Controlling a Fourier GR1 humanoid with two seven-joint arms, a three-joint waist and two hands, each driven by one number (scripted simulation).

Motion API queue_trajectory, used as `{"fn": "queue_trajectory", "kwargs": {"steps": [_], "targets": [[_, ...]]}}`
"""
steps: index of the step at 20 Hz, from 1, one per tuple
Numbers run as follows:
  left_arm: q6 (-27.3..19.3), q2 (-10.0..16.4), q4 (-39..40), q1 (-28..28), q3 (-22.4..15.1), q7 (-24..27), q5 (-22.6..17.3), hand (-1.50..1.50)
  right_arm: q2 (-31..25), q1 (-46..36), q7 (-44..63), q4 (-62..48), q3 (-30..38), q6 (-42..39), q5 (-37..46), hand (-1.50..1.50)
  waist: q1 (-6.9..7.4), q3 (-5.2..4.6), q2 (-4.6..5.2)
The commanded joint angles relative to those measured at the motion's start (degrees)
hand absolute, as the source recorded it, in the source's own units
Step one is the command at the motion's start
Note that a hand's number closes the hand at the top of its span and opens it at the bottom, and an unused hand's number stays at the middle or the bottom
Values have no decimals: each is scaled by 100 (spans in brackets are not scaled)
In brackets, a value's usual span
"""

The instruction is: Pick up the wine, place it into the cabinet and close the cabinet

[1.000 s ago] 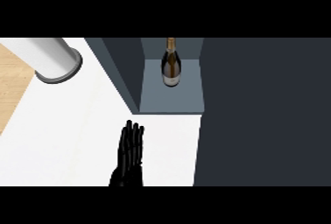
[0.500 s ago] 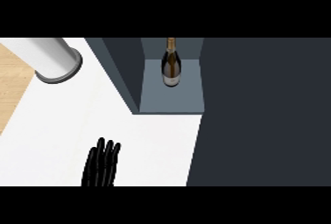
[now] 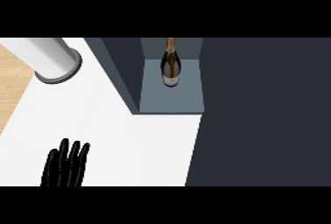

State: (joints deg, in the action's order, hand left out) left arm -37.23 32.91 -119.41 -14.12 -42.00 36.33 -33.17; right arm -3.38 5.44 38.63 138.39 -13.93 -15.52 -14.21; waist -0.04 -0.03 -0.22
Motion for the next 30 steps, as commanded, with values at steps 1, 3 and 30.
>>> {"fn": "queue_trajectory", "kwargs": {"steps": [1,3,30], "targets": [[213,147,-143,-234,494,100,-267,-150,100,440,501,861,-456,113,-723,150,1,-1,-3],[534,514,-393,-390,1018,106,-566,-150,140,532,361,796,-846,-9,-518,150,27,-2,-11],[2413,1273,-156,-1265,3235,-237,-1927,-150,319,-1913,398,-214,-4550,3072,2446,150,54,-24,-41]]}}
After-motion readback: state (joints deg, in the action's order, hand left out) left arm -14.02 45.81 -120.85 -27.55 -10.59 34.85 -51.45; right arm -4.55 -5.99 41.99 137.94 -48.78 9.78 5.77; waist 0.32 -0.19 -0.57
